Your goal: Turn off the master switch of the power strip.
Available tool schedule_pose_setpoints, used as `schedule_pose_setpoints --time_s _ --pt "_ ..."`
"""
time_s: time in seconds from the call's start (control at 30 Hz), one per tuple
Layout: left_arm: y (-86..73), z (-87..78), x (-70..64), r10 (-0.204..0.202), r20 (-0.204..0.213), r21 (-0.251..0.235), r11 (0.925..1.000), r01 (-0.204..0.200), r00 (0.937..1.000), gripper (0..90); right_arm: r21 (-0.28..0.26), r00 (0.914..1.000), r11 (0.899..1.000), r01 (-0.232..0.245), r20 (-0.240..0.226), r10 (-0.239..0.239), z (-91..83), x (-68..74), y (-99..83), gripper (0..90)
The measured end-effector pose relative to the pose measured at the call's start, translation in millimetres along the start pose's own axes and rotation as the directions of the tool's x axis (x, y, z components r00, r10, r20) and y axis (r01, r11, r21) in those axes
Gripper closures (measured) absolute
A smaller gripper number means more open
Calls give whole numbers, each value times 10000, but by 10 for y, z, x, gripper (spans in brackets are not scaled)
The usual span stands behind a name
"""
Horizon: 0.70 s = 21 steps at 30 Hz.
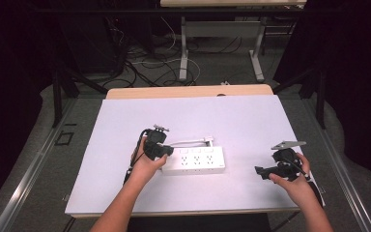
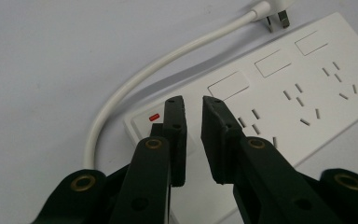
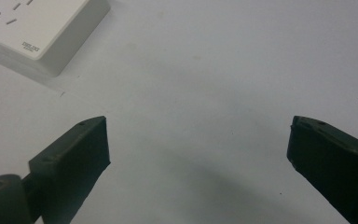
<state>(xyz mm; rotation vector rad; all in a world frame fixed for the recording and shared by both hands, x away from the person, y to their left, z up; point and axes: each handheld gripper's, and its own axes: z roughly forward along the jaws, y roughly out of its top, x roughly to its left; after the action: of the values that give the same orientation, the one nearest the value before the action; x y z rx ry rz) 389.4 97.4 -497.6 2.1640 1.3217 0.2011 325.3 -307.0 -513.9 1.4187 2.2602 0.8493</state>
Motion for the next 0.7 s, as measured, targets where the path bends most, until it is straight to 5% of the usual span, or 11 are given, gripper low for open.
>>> schedule_pose_setpoints --time_s 0.47,0.7 --pt "-43 -151 2 367 375 -166 9992 -361 9986 691 15 10000 10000 -50 -23 50 -3 -2 1 53" --pt "-83 -252 55 653 313 -618 9961 -633 9974 615 0 10000 10000 -7 -15 7 -1 -1 0 53"
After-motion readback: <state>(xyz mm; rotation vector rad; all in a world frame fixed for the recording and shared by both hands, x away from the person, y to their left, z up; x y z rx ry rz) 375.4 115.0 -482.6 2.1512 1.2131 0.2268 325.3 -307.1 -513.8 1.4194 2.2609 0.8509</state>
